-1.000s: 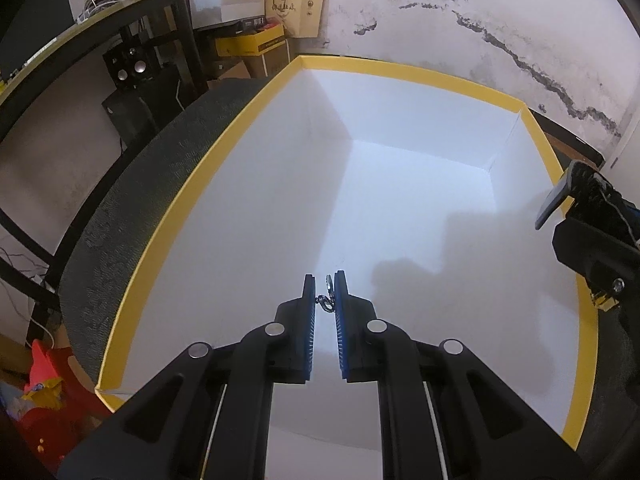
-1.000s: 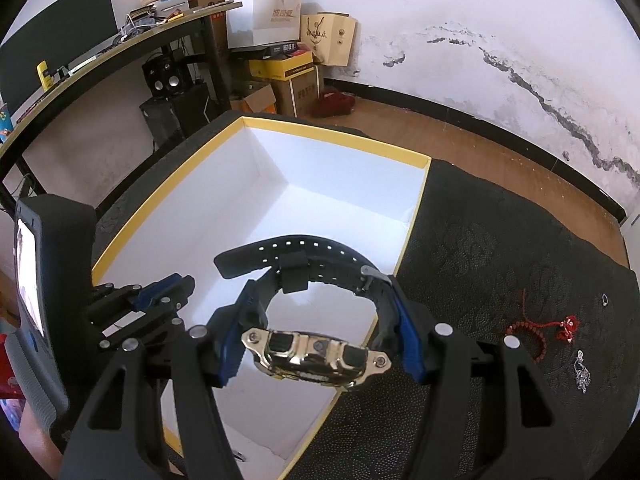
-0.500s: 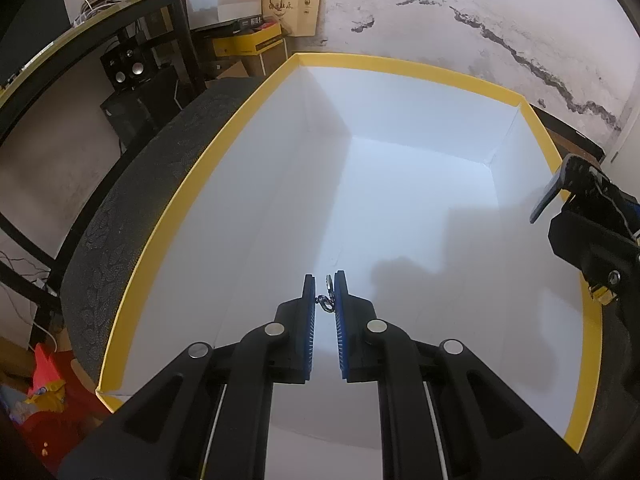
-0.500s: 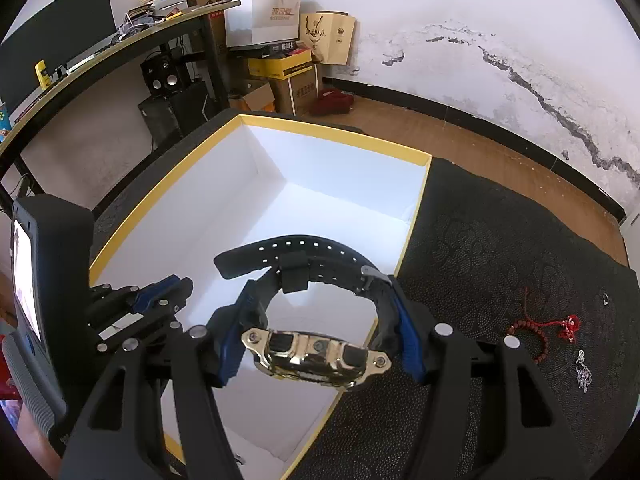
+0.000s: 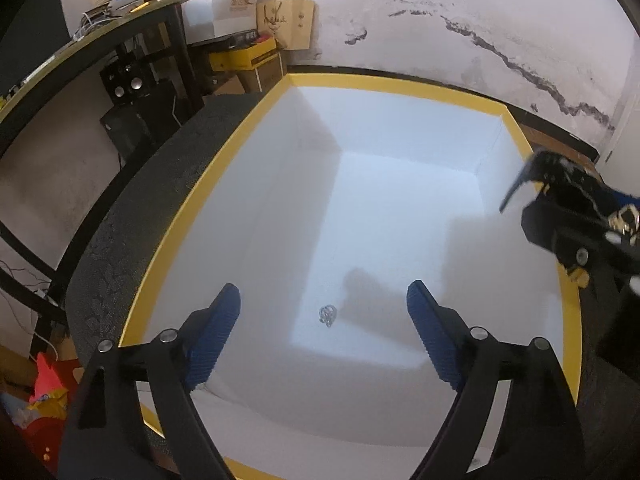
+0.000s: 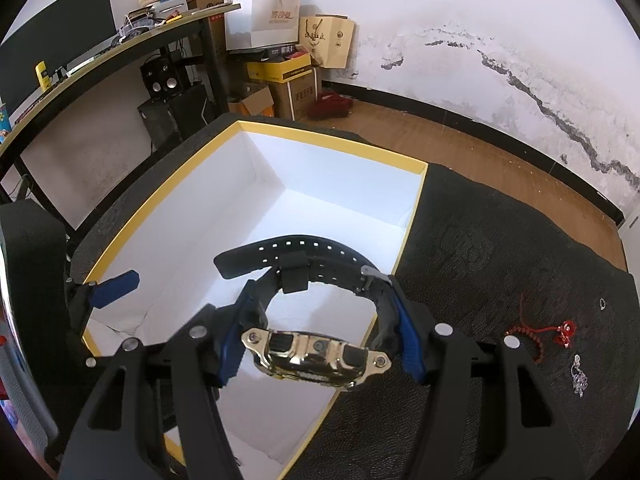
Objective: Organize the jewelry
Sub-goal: 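Carry the pendant into the white box and open the left tool, then lower the gold watch into the white box and open the right tool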
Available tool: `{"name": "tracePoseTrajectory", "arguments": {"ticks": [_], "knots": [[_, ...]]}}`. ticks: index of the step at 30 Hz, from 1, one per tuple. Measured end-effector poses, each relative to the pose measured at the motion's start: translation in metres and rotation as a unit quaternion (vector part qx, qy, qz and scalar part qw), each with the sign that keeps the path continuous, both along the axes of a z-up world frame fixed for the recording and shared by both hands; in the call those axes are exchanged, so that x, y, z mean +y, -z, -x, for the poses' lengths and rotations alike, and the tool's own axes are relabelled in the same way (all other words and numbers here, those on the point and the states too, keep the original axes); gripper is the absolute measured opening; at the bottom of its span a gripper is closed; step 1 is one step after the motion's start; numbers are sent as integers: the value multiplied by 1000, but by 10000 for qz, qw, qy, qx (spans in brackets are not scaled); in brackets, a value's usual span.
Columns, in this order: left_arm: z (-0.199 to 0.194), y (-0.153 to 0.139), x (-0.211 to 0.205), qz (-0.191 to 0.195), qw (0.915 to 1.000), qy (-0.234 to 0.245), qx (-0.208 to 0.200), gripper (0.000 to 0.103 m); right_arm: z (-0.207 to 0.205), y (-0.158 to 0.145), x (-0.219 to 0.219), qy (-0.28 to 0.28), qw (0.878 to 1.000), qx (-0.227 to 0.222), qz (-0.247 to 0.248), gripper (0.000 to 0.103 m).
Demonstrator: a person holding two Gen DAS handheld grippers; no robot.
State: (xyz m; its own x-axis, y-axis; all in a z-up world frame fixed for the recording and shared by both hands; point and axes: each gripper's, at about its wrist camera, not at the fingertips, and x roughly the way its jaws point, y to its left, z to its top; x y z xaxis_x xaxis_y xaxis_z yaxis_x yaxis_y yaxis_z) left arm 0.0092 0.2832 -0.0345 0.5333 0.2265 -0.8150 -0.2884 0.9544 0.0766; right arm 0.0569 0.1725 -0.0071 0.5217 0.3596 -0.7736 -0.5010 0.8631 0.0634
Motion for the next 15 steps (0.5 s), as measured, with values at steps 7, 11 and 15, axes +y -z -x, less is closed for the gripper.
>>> {"name": "tracePoseTrajectory", "arguments": {"ticks": [7, 11, 15], "knots": [[8, -6, -8, -1, 9999, 126, -52, 89, -17, -6, 15, -113, 9999, 63, 75, 61], [14, -10, -5, 71, 9999, 92, -104, 89, -40, 8, 38, -245, 9987, 381, 233, 61], [16, -12, 0, 168, 9998, 30, -105, 90, -57, 25, 61, -329, 9964, 610, 496, 61]]}}
